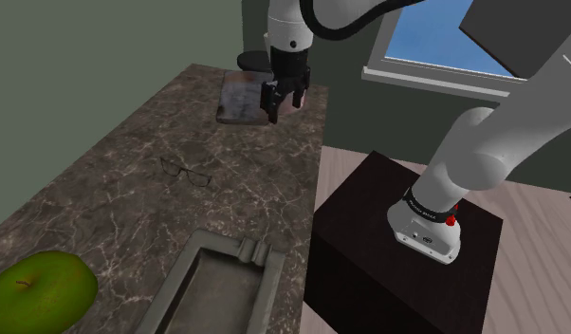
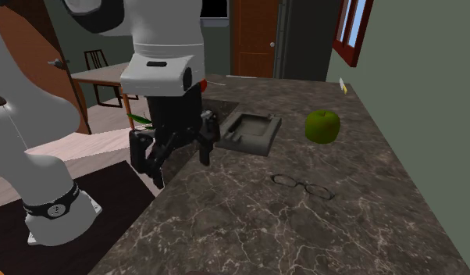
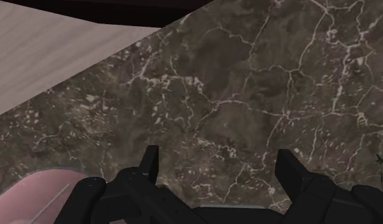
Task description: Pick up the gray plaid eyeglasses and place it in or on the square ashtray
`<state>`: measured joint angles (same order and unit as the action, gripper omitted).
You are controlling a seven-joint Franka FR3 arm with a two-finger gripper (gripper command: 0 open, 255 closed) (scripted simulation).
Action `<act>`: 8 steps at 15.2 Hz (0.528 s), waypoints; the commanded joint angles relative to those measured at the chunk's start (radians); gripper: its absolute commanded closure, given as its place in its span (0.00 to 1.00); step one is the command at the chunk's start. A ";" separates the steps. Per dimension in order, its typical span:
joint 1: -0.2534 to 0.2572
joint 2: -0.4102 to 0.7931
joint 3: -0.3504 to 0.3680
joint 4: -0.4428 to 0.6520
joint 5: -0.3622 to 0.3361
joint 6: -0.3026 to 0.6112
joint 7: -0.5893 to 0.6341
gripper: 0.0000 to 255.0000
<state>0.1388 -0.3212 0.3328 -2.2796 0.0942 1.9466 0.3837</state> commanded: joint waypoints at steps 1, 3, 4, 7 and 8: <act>0.009 0.056 0.034 0.040 -0.013 0.024 0.043 0.00; 0.016 0.120 0.067 0.081 -0.035 0.050 0.086 0.00; 0.021 0.154 0.082 0.104 -0.049 0.062 0.109 0.00; 0.037 0.257 0.123 0.179 -0.101 0.089 0.181 0.00; 0.045 0.293 0.134 0.207 -0.122 0.096 0.205 0.00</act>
<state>0.1748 -0.0622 0.4522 -2.0974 -0.0090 2.0336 0.5592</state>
